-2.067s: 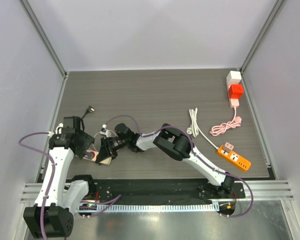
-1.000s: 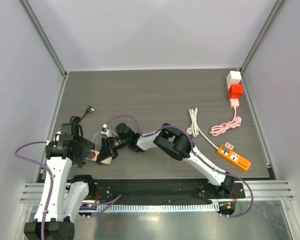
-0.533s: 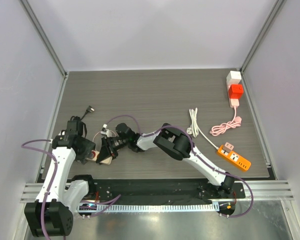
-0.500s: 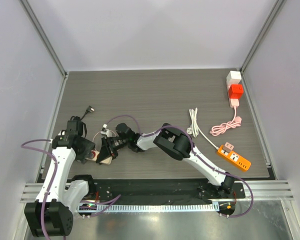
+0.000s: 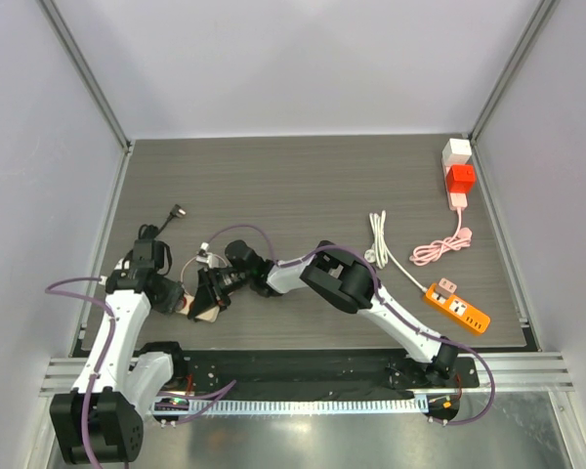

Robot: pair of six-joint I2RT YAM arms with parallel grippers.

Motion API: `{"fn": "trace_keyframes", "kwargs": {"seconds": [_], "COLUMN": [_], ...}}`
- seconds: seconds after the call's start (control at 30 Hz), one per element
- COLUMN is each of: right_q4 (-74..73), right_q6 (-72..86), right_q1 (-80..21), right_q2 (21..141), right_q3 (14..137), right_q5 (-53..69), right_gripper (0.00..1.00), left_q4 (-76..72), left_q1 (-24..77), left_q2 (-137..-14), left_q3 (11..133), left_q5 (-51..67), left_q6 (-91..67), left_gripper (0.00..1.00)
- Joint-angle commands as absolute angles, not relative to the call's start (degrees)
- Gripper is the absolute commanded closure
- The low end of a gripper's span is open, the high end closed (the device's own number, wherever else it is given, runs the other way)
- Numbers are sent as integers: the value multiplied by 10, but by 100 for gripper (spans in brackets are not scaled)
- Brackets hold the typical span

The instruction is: Pull the plug off the socket

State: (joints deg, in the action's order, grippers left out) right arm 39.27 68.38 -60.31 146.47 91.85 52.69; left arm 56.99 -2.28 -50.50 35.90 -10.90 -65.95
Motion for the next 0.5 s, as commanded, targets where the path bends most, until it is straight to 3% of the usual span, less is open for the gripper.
{"fn": "trace_keyframes", "kwargs": {"seconds": [0.0,0.03,0.13,0.3,0.47], "right_q4": [349,340,316,281,232], "right_q6": [605,599,585,568,540], "right_q1": [-594,-594,-593,-591,-586], "right_q2": [1446,1446,1448,1462,1466], "right_q3": [919,923,937,974,998], "right_q5": [521,523,529,539,535], "right_gripper": [73,69,58,48,44], "left_q4": [554,558,573,591,620], "left_q1": [-25,-24,-25,-25,-25], "left_q2": [-499,-497,-483,-452,-454], "left_q3": [363,364,363,363,381], "left_q5": [-114,-114,-112,-115,-120], "left_q6": [-629,-626,-623,-629,-626], "left_gripper": [93,100,100,100,100]}}
